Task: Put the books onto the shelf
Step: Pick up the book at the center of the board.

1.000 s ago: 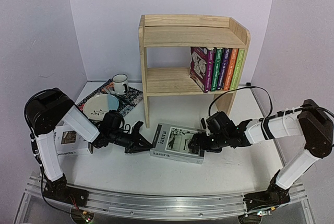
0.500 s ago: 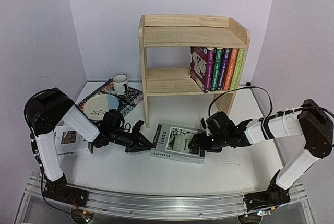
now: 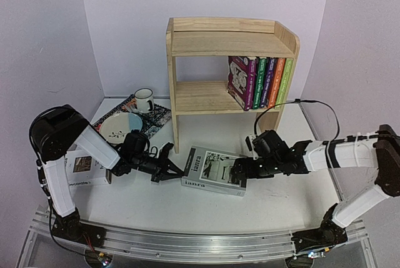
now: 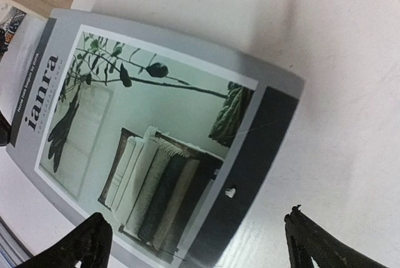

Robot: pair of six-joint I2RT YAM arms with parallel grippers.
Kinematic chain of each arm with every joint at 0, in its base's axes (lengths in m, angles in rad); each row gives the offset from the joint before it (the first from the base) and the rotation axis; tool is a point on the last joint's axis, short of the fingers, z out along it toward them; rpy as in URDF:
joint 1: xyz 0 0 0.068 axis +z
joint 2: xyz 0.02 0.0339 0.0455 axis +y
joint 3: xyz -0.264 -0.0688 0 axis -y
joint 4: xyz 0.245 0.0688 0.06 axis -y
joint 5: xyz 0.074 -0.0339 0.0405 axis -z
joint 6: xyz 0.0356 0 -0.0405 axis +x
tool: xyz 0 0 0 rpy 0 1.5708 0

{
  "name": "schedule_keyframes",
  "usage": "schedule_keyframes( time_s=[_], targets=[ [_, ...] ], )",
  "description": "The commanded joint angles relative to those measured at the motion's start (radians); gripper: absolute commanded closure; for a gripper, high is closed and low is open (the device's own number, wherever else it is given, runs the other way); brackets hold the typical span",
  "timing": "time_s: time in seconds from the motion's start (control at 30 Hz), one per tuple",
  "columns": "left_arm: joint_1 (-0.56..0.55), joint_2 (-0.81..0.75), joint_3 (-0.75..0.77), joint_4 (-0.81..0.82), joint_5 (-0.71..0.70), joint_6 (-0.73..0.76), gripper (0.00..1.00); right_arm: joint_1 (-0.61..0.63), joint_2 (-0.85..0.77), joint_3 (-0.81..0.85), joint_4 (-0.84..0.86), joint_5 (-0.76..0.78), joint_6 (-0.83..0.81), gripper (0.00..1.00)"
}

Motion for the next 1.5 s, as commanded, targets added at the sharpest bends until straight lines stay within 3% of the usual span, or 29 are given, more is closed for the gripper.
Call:
schedule_keyframes(
  time_s=[0.0,0.17,0.37,0.77,1.27,1.47],
  targets=[
    [-0.002,-0.058,0.031,0.056,0.020,-0.019,1.00,0.029,-0.127,0.014,-0.141,0.112,-0.194,0.02],
    [-0.002,-0.082,0.019,0.056,0.010,-0.053,1.00,0.284,-0.145,0.074,-0.200,0.385,-0.440,0.02],
    [-0.002,-0.096,0.014,0.058,0.013,-0.082,1.00,0.516,-0.010,0.114,-0.136,0.700,-0.744,0.02],
    [-0.002,-0.113,0.008,0.058,0.014,-0.111,1.00,0.563,0.220,0.250,-0.046,0.725,-0.979,0.02],
    [-0.002,-0.119,0.015,0.057,0.027,-0.117,1.00,0.569,0.499,0.350,0.053,0.876,-1.013,0.02],
    [-0.002,-0.115,0.019,0.057,0.031,-0.121,1.00,0.569,0.534,0.347,0.077,0.911,-1.020,0.16]
  ],
)
